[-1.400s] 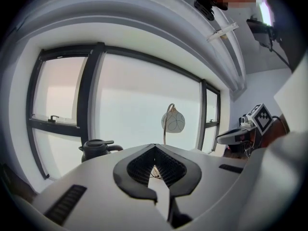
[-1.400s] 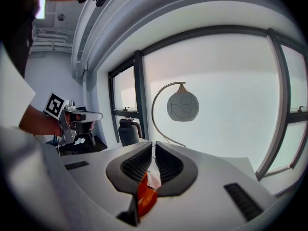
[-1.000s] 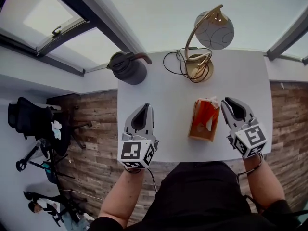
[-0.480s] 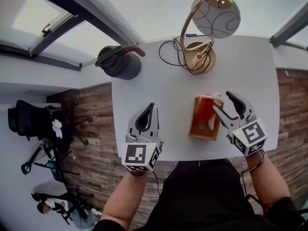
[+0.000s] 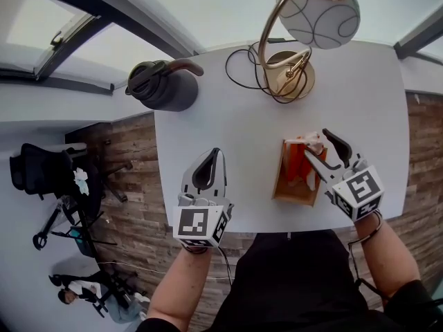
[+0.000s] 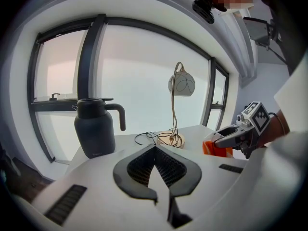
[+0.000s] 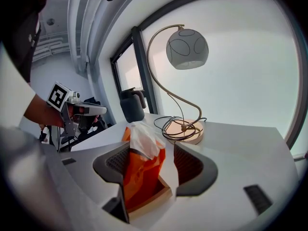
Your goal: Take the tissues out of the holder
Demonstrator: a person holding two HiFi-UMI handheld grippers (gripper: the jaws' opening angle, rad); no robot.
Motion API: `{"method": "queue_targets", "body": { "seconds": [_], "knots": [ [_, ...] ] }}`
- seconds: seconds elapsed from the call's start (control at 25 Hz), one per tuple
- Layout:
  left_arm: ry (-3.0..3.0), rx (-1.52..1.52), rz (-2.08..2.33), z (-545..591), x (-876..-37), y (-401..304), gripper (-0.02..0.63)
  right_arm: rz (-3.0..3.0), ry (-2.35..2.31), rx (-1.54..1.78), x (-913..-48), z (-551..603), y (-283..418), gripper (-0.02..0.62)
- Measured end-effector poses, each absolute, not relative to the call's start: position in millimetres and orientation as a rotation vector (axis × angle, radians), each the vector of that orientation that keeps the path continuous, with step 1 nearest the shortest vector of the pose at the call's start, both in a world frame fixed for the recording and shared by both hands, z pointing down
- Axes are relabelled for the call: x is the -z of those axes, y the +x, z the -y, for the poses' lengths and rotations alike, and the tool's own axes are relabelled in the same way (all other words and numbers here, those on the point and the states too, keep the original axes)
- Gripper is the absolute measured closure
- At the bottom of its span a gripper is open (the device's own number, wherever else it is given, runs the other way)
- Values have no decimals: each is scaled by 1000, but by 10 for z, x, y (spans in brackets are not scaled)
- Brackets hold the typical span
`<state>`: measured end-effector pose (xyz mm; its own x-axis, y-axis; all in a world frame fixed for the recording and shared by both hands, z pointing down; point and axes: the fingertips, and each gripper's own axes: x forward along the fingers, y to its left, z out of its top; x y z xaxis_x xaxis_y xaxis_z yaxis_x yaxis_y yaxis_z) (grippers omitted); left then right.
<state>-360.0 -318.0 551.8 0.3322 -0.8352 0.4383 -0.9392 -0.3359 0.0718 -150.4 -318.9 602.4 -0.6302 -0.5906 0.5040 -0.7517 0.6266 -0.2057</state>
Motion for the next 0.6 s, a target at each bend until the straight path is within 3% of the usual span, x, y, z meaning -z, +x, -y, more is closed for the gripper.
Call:
{"method": "queue_targets", "body": {
  "seconds": [0.44, 0.48, 0.52, 0.6],
  "knots": [
    [2243, -471, 1596, 3141, -5627, -3633, 601, 2432, 1010, -580, -6181, 3193, -1533, 362],
    [2242, -472, 1597, 3132, -5624, -3634, 601, 2430, 1017, -581, -6180, 3194, -1530, 371],
    [2241, -473, 1598, 3124, -5619, -3636, 601, 2426, 1029, -588, -6180, 3195, -1522, 426],
    [2240, -475, 1602, 3109, -5602, -3649, 601, 2419, 1058, -617, -6177, 3195, -1503, 476]
  ]
}}
